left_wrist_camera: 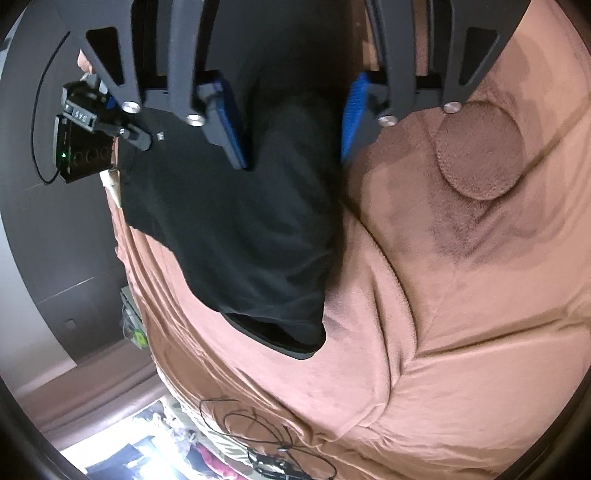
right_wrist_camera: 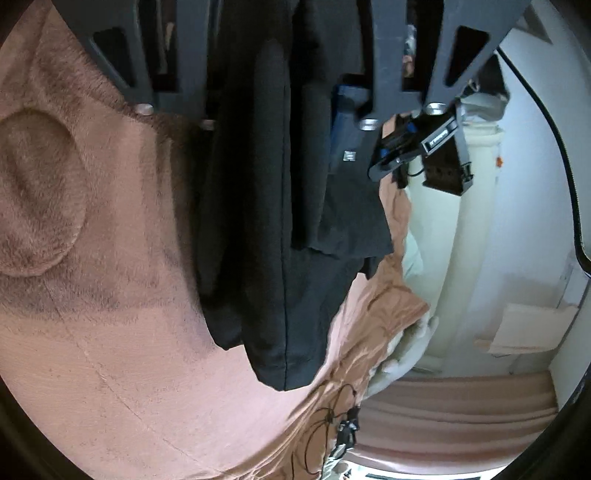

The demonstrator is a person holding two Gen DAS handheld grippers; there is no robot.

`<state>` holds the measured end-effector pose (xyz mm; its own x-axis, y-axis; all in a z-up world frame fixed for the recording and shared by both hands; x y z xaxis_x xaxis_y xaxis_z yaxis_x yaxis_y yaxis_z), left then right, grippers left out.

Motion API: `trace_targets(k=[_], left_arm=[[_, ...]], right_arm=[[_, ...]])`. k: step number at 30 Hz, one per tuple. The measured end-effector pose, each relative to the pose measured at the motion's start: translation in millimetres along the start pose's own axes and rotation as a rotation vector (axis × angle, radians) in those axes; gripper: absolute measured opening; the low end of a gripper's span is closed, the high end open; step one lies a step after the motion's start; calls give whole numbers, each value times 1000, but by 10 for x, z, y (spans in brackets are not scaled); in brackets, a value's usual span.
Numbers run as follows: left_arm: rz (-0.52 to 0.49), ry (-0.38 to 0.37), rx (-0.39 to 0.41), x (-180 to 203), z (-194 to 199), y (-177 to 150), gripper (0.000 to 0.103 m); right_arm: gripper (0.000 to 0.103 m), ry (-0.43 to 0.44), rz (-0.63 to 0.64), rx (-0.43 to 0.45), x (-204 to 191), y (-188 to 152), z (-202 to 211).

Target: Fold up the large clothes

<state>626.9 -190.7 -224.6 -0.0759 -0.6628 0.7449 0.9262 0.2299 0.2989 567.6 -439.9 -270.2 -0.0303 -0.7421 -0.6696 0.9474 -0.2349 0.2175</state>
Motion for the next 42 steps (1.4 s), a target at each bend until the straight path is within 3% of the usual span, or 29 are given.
trace_targets(k=[2, 7, 24, 33, 42], left_arm=[[-12, -3, 6, 51, 58, -23, 41], [-9, -39, 35, 174, 255, -64, 35], [-76, -185, 223, 749, 1361, -478, 34], [-100, -239, 302, 828, 1994, -626, 34], [-124, -238, 414, 758, 2831, -700, 34]], right_arm=[[21, -16, 44, 34, -147, -43, 100], [19, -43, 110, 89, -455, -138, 385], [18, -47, 270, 250, -1574, -723, 1269], [18, -35, 366, 293, -2087, -1073, 1460], [18, 21, 457, 294, -2785, -1389, 1412]])
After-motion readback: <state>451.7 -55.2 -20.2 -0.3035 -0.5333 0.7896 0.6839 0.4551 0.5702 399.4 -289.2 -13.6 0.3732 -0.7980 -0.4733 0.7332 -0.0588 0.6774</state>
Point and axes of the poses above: each gripper's, at about its wrist camera, not at the fingertips, and z roughly against the way its jaws point, x to its right, y to its top, the point moved 4 cm from there along -z, roughly the way its jaws point, and after that the axes turned 15 degrees about -y, right-handed, at the moved point
